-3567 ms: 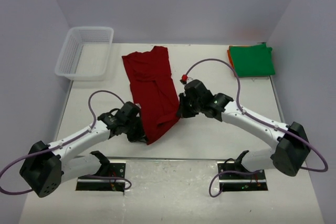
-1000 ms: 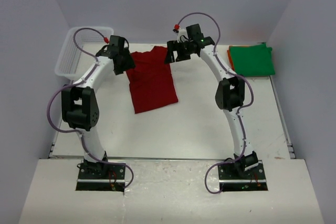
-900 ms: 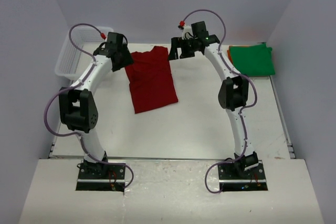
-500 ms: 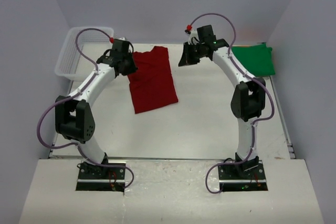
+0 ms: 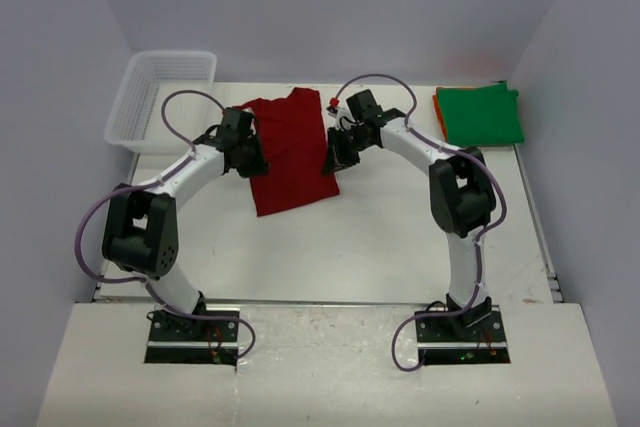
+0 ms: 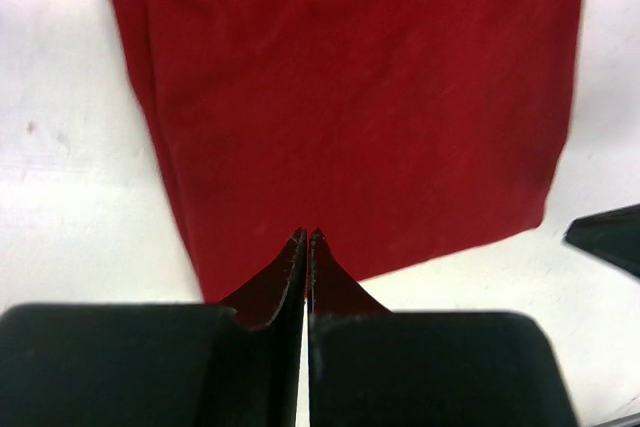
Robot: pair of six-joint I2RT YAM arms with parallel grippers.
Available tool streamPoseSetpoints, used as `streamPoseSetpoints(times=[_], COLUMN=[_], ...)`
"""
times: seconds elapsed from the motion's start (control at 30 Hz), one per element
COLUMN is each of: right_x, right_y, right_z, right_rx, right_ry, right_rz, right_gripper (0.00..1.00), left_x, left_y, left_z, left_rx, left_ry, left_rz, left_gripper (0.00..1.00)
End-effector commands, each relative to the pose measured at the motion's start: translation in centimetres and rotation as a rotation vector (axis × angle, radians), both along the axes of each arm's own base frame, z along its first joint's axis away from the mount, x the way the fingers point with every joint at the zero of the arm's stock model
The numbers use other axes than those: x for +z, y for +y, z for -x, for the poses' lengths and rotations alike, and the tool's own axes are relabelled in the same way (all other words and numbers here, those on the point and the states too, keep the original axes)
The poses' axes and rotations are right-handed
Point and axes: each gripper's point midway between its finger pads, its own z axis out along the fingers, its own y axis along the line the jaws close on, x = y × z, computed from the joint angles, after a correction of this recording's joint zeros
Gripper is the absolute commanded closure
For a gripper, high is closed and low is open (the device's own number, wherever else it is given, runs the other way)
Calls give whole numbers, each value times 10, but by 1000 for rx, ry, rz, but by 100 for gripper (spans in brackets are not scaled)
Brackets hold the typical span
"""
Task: Fold and stack the t-shirts
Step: Fold the folded rectangular tshirt in 1/3 of the way
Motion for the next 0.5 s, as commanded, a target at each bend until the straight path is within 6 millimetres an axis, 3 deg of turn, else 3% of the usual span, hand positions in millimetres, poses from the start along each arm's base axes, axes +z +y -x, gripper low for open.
streamPoseSetpoints(times=[0.0,0.03,0.07,0.1,0.13,0.17,0.2,0.23,0.47], right_x=[1,-2,-8,-10,-14,-18,-20,-21,-45], right_y=[10,10,11,12,13,13,13,14,10], right_z=[-9,-9,-10,-10,-11,-12,-13,-14,-13], right_rx=[9,11,10,12,10,8,8,9,-15], right_ry=[0,8,23,29,35,38,42,42,85], right_rz=[-64,-62,-56,-57,-57,-53,-53,-54,-12], right_gripper=[100,100,100,100,100,100,100,100,100], left_x=[16,27,26,11,10,21,6,14,-16], left_y=[-17,-18,-18,-17,-16,-16,-15,-13,4], left_z=[-42,-56,-62,-67,-82,-89,-92,-105,-133], left_rx=[-2,9,12,18,25,27,31,43,77], left_ry=[-92,-118,-115,-75,-80,-105,-62,-90,-51], left_rz=[47,47,39,18,2,3,-16,-26,-99], left_gripper=[100,100,100,100,100,100,100,100,100])
